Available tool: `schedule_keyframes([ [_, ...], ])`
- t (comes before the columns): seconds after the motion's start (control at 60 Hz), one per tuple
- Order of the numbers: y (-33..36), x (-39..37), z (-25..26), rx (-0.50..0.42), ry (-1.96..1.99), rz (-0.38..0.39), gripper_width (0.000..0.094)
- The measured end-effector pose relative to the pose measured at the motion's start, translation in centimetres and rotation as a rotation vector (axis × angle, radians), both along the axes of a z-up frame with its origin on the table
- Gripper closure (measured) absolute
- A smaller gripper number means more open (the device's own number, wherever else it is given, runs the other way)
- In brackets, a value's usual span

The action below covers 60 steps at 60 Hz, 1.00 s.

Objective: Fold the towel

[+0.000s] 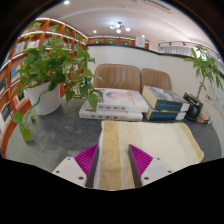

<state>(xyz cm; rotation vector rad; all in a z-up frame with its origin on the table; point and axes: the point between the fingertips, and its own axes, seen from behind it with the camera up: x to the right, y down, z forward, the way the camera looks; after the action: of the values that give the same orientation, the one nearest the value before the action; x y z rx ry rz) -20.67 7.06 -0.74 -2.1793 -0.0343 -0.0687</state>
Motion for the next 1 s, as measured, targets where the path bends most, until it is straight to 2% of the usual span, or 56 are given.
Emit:
schedule_keyframes([
  [0.117,-0.2,0.4,0.1,0.006,-0.015,-0.019,0.0614],
  [0.2,-0.1,0.8,0.0,0.003,-0.016,-0.033,0.0715],
  [0.217,-0.2,1.1,0.0,0.001,-0.024,-0.041,0.0824],
  [0.233,-0.1,1.5,0.1,0.001,-0.031,-0.045,0.0859],
  [0.3,-0.2,1.2,0.1,-0.025,0.007,-0.041,0.0902],
  [0.4,0.0,1.3,2.2,-0.060,0.164,-0.054,0.0902],
  [0.533,1.3,5.5,9.9,0.011,0.313,-0.065,0.0901],
  [0.617,1.8,10.3,12.9,0.028,0.341,-0.082,0.0902],
  [0.683,2.1,14.9,13.6,0.042,0.326,-0.109,0.0902],
  [0.75,2.0,19.7,12.3,0.023,0.293,-0.137,0.0898],
  [0.85,1.8,25.4,8.7,-0.019,0.228,-0.159,0.0784],
  [0.933,1.7,29.4,5.8,-0.040,0.164,-0.160,0.0544],
  [1.0,1.1,31.8,4.1,-0.065,0.111,-0.159,0.0468],
])
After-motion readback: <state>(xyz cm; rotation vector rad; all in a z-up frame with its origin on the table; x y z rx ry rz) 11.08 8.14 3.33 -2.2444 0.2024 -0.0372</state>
